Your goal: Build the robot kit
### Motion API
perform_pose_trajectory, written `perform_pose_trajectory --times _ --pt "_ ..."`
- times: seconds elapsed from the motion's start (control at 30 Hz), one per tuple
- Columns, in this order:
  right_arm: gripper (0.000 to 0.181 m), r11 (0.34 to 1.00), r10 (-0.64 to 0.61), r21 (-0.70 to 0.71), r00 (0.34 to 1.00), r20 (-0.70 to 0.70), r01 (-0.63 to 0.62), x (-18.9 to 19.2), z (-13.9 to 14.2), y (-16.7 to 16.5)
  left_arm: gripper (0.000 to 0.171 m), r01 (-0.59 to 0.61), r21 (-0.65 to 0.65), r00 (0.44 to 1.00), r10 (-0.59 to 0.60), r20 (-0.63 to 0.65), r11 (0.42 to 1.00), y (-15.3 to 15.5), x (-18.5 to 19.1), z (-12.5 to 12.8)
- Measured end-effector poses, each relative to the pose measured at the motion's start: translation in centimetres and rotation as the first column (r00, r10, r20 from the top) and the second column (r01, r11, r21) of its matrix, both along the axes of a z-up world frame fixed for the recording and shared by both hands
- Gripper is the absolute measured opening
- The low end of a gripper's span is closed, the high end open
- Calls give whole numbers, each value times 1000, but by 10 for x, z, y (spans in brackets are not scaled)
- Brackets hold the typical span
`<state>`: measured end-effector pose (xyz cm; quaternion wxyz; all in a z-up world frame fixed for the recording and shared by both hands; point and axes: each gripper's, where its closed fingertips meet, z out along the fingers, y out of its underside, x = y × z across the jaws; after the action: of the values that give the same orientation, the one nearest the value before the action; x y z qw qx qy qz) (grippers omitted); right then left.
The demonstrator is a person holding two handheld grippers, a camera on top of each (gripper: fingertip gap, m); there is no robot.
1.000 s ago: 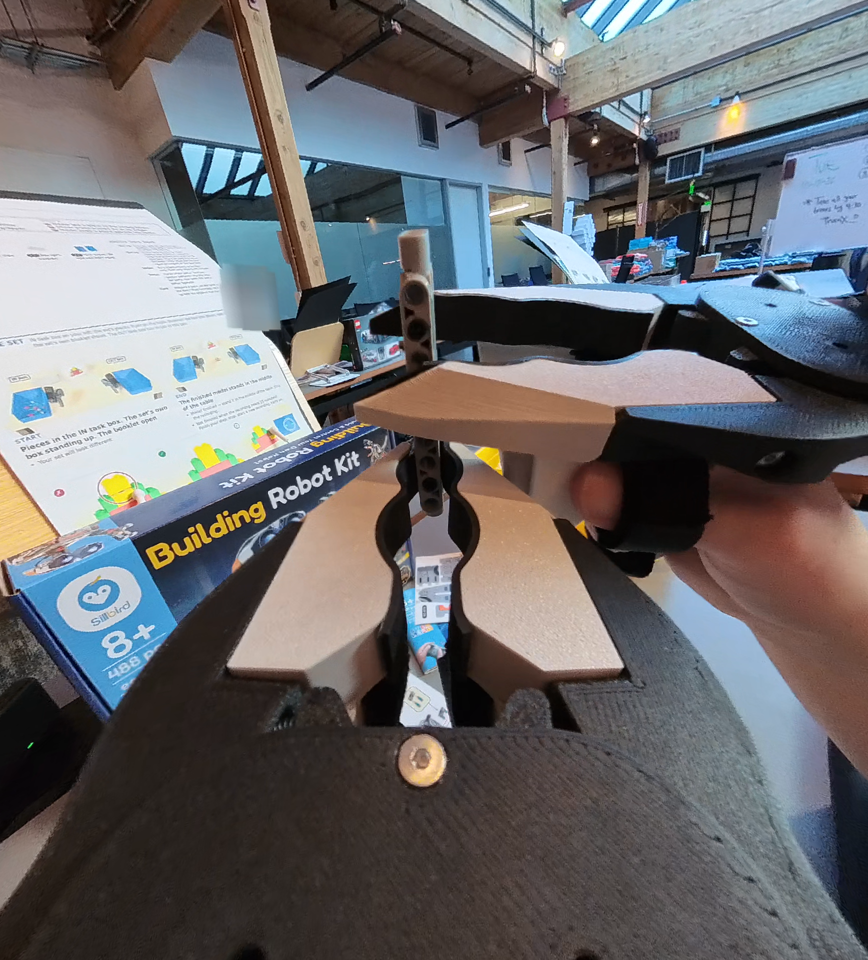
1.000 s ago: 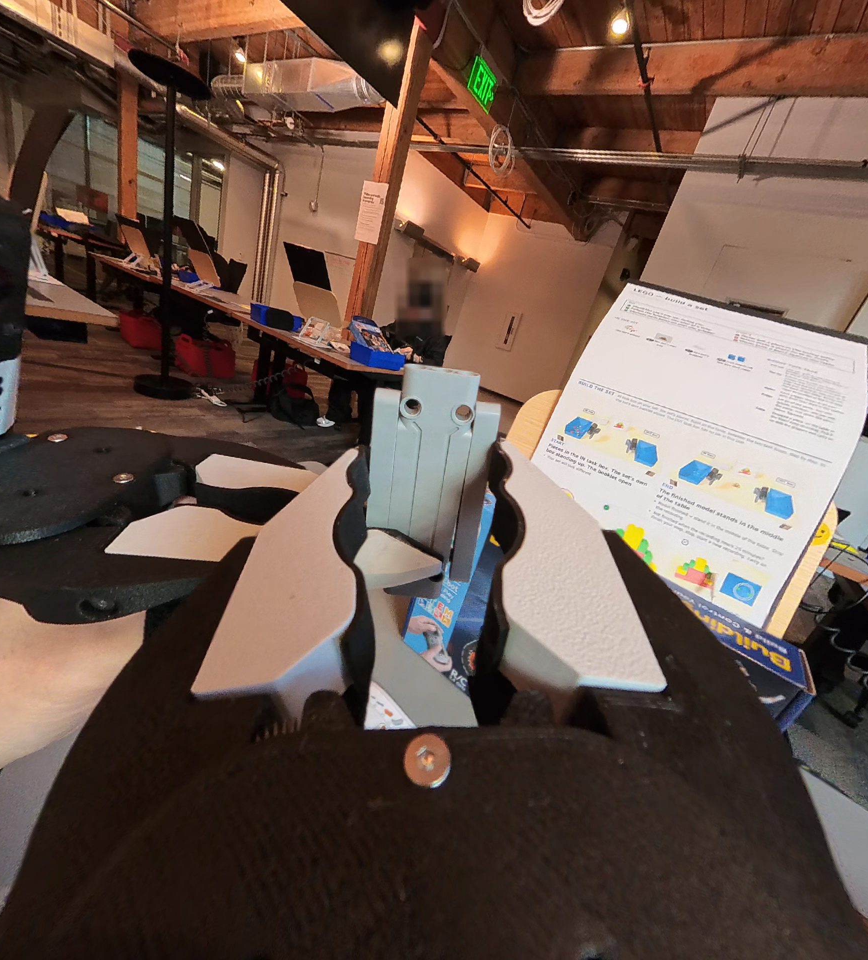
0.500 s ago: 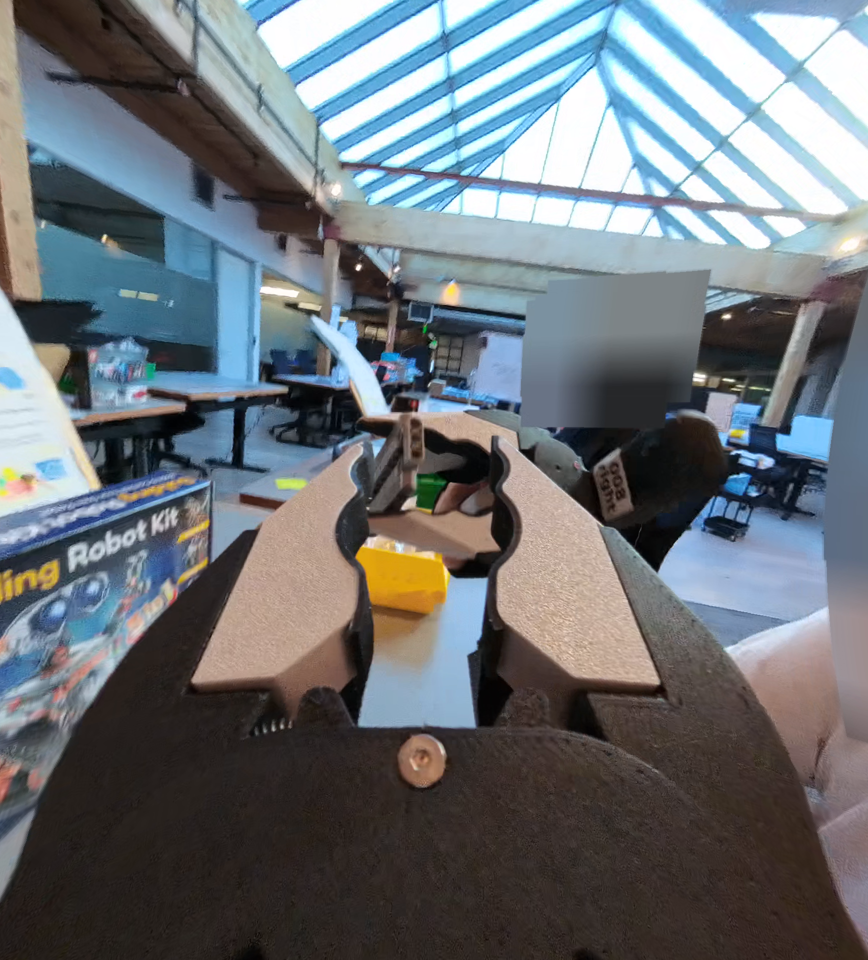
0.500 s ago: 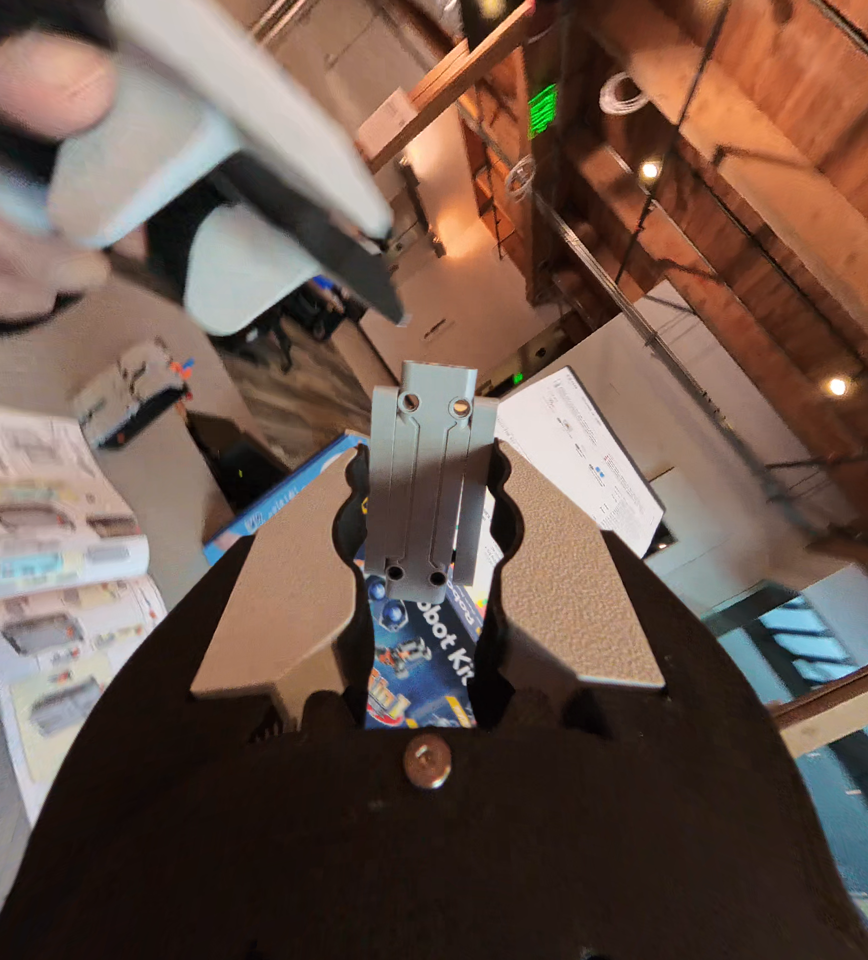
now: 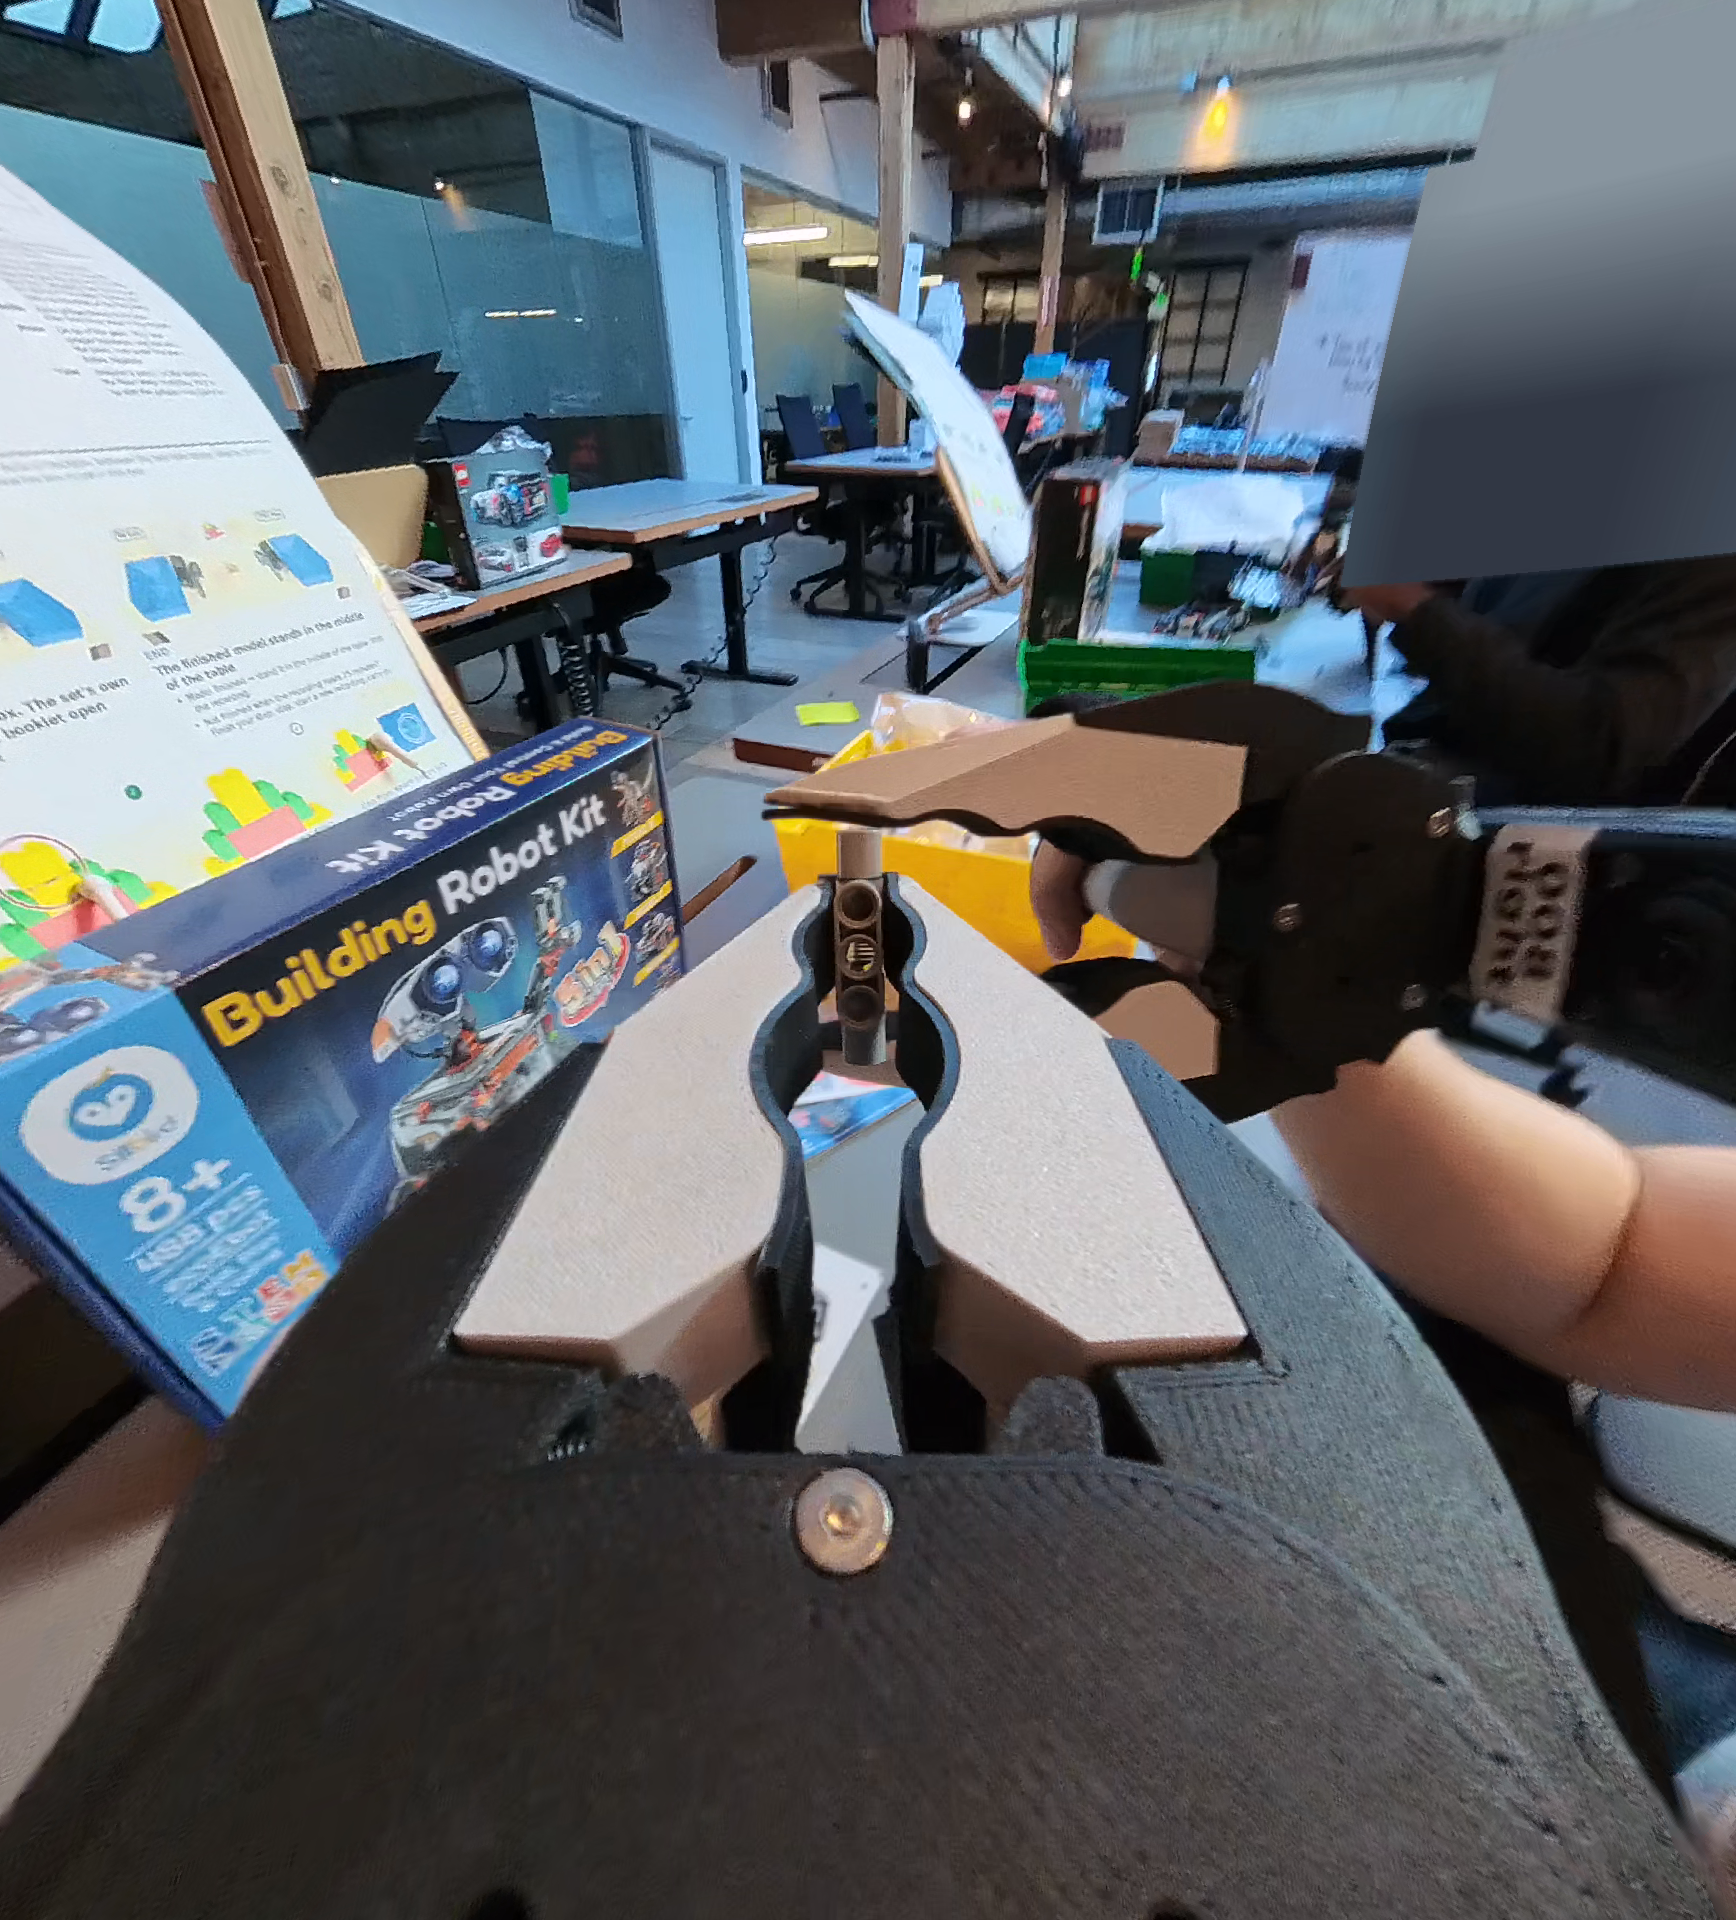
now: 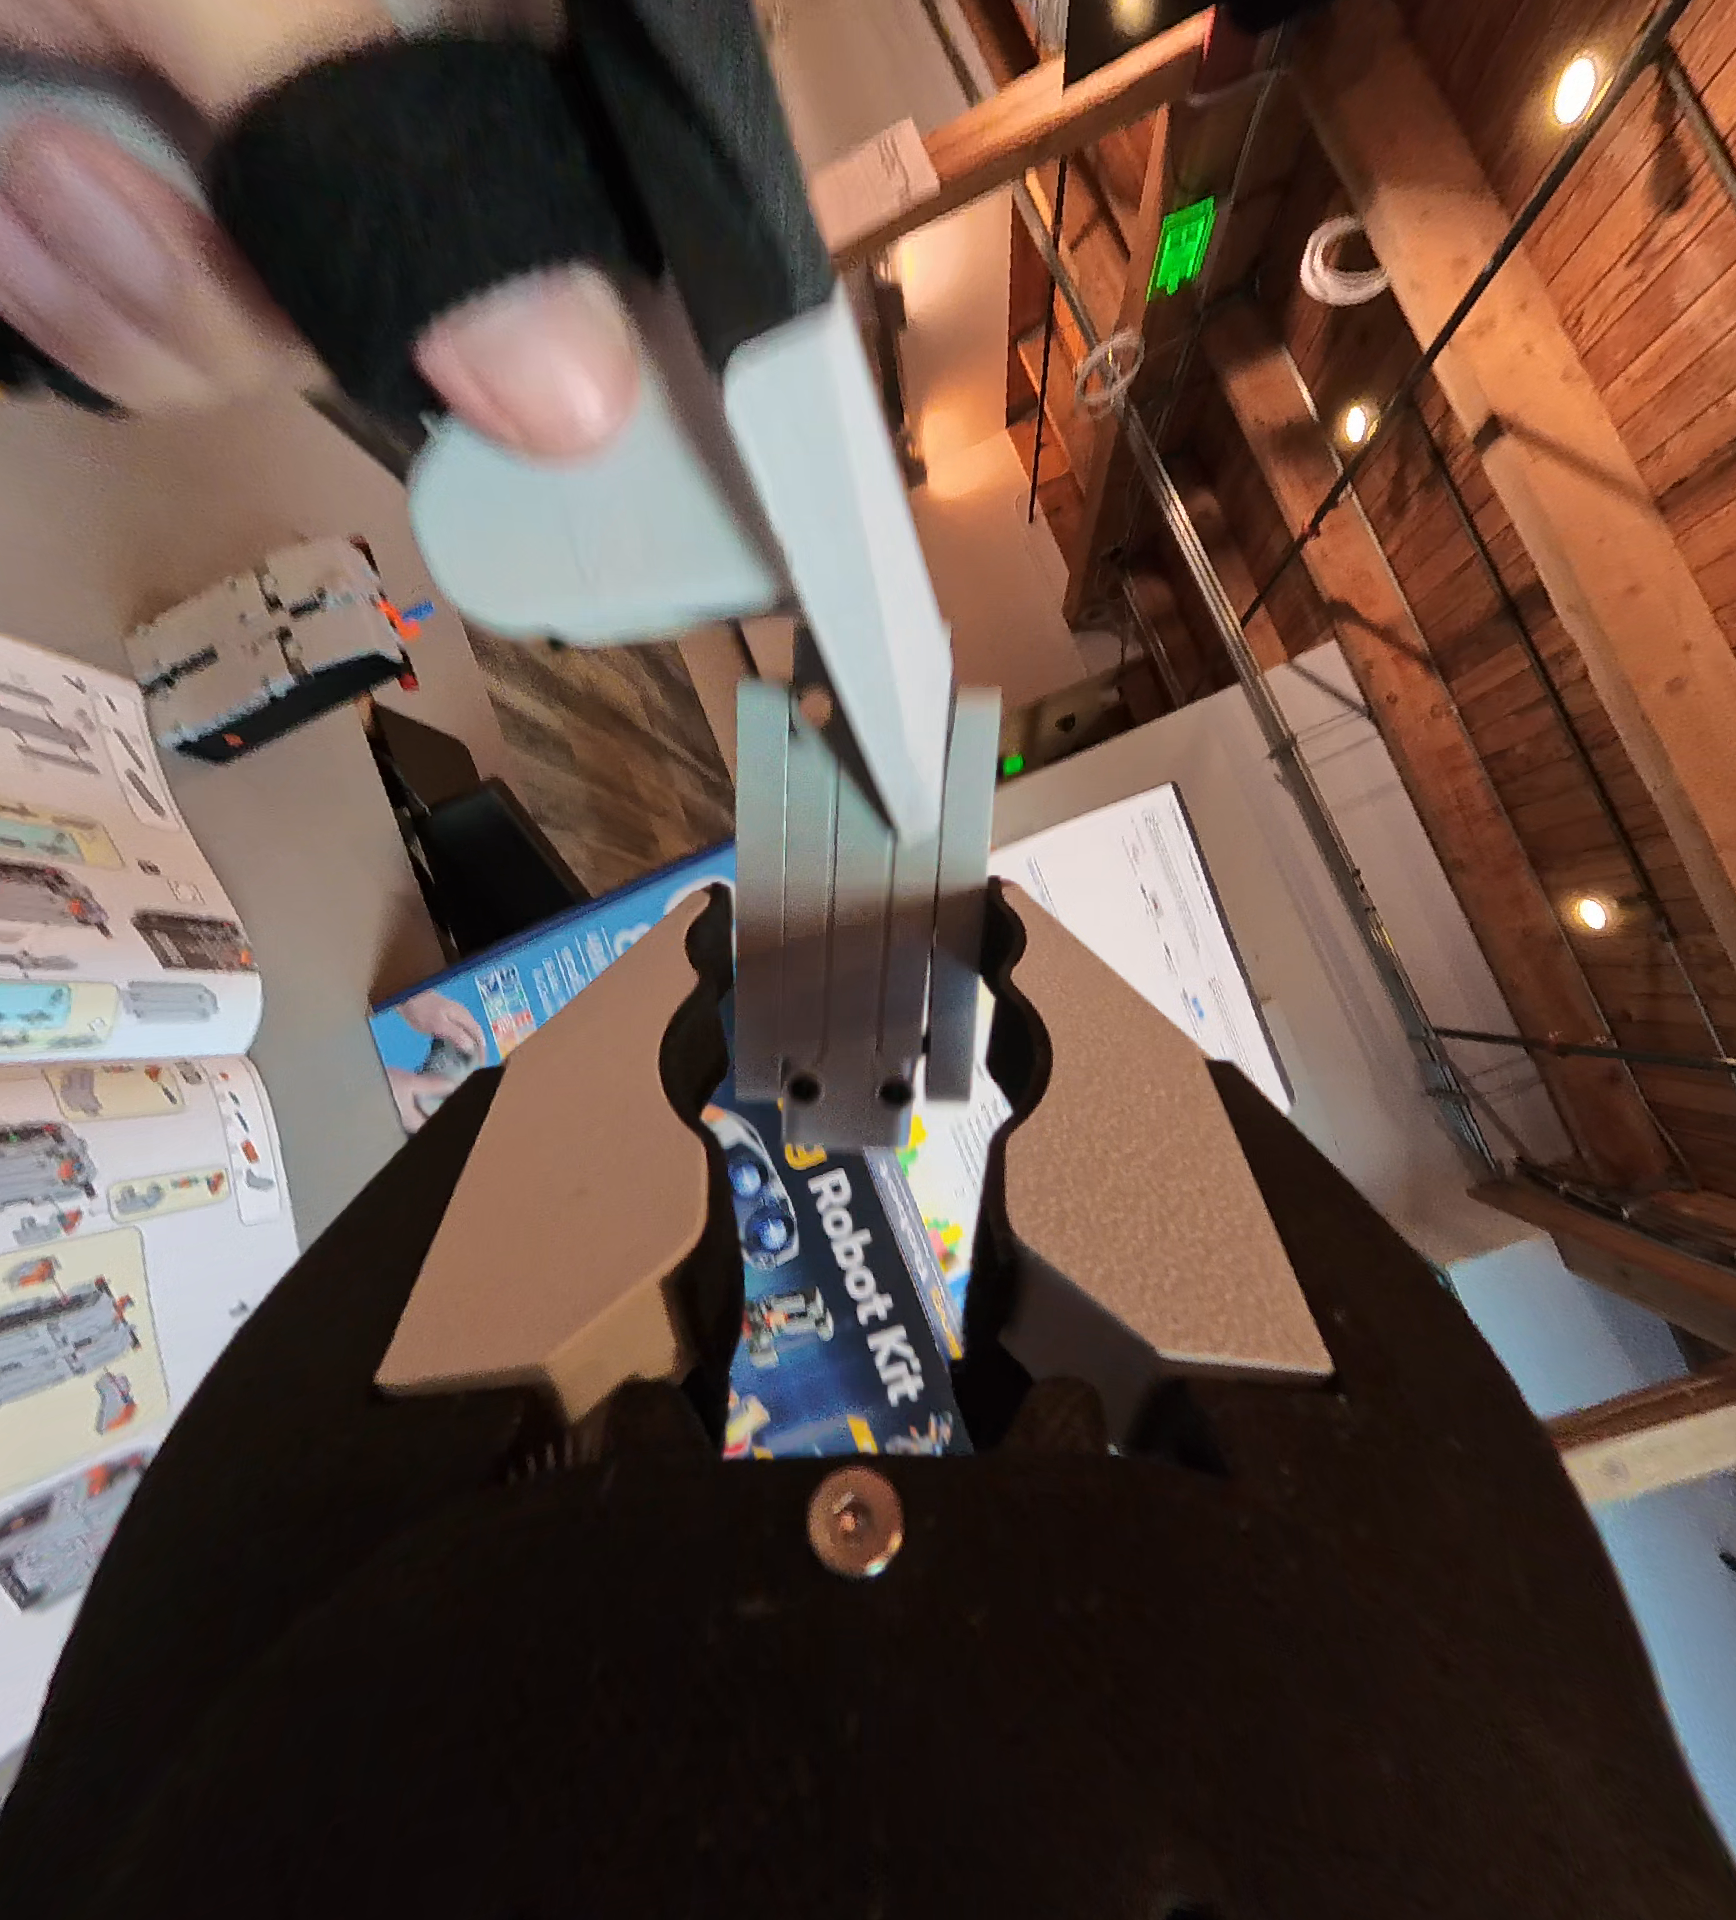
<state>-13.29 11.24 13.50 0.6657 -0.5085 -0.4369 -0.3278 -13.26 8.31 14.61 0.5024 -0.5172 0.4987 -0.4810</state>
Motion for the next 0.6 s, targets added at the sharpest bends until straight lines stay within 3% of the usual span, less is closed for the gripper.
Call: perform_pose_trajectory --times 0.1,0.27,0.6 --pt "50 1000 0 13 1000 -7 0 3 0 2 5 47 -84 998 -44 34 995 0 -6 5" --pt "47 999 -22 44 1000 -2 22 -1 2 3 5 22 -43 1000 -22 5 999 -1 -3 2" --pt "44 999 -9 -37 999 -47 8 1 -7 4 5 9 -66 1000 -11 -26 998 -1 1 -4"
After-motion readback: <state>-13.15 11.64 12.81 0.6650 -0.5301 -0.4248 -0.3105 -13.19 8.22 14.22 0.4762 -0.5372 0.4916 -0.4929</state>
